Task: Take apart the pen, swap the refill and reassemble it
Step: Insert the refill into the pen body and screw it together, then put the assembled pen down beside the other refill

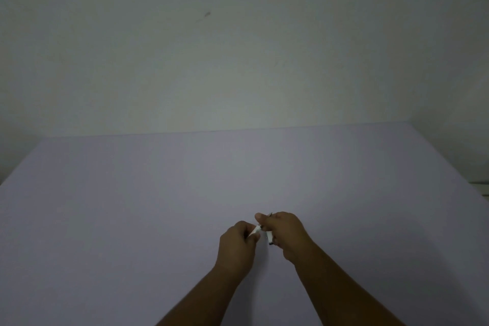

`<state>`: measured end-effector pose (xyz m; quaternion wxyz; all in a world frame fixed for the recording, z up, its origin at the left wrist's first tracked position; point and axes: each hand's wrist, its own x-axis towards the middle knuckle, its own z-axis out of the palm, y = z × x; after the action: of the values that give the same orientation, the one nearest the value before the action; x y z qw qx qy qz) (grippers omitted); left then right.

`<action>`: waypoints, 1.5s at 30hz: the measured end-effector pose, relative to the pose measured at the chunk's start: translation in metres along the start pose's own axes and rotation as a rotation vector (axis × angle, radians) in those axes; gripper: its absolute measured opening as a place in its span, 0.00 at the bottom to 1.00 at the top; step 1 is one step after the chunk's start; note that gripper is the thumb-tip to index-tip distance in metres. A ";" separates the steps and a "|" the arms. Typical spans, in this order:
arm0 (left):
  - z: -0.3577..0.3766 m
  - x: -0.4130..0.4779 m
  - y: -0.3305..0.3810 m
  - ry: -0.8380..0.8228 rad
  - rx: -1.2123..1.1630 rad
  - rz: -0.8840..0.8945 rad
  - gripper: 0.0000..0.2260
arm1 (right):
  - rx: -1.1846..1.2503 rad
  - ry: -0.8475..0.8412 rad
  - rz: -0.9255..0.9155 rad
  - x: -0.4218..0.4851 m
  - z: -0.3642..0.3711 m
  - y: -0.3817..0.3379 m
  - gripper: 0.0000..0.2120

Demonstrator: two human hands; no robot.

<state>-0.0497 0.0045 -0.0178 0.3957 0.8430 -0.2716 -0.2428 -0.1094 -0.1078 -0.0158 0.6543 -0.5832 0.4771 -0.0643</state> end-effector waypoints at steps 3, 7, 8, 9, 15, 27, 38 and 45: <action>0.002 -0.002 -0.001 -0.015 -0.012 -0.020 0.04 | -0.088 0.015 0.050 0.002 0.000 -0.001 0.15; -0.001 -0.001 -0.003 -0.024 -0.129 -0.139 0.05 | -0.184 0.077 0.089 0.008 -0.009 -0.009 0.20; -0.002 0.000 -0.004 -0.015 -0.179 -0.184 0.06 | -0.237 0.142 0.034 0.012 -0.013 -0.009 0.20; -0.003 0.000 -0.006 -0.004 -0.225 -0.229 0.05 | -0.317 0.200 -0.037 0.016 -0.016 -0.008 0.19; -0.007 -0.002 -0.020 0.032 -0.320 -0.361 0.02 | -0.783 0.249 -0.156 0.028 -0.004 0.018 0.14; -0.010 -0.002 -0.026 -0.032 -0.429 -0.432 0.02 | -0.388 0.234 -0.142 0.027 0.007 0.017 0.10; -0.003 -0.001 -0.019 -0.070 -0.467 -0.409 0.02 | 0.274 0.081 -0.020 0.017 0.000 -0.017 0.04; 0.001 -0.002 -0.018 -0.092 -0.453 -0.391 0.02 | 0.274 0.055 -0.015 0.018 -0.004 -0.014 0.04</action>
<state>-0.0474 0.0149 -0.0328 0.5069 0.7576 -0.0605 -0.4068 -0.0961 -0.1264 -0.0133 0.7139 -0.4900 0.4773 -0.1495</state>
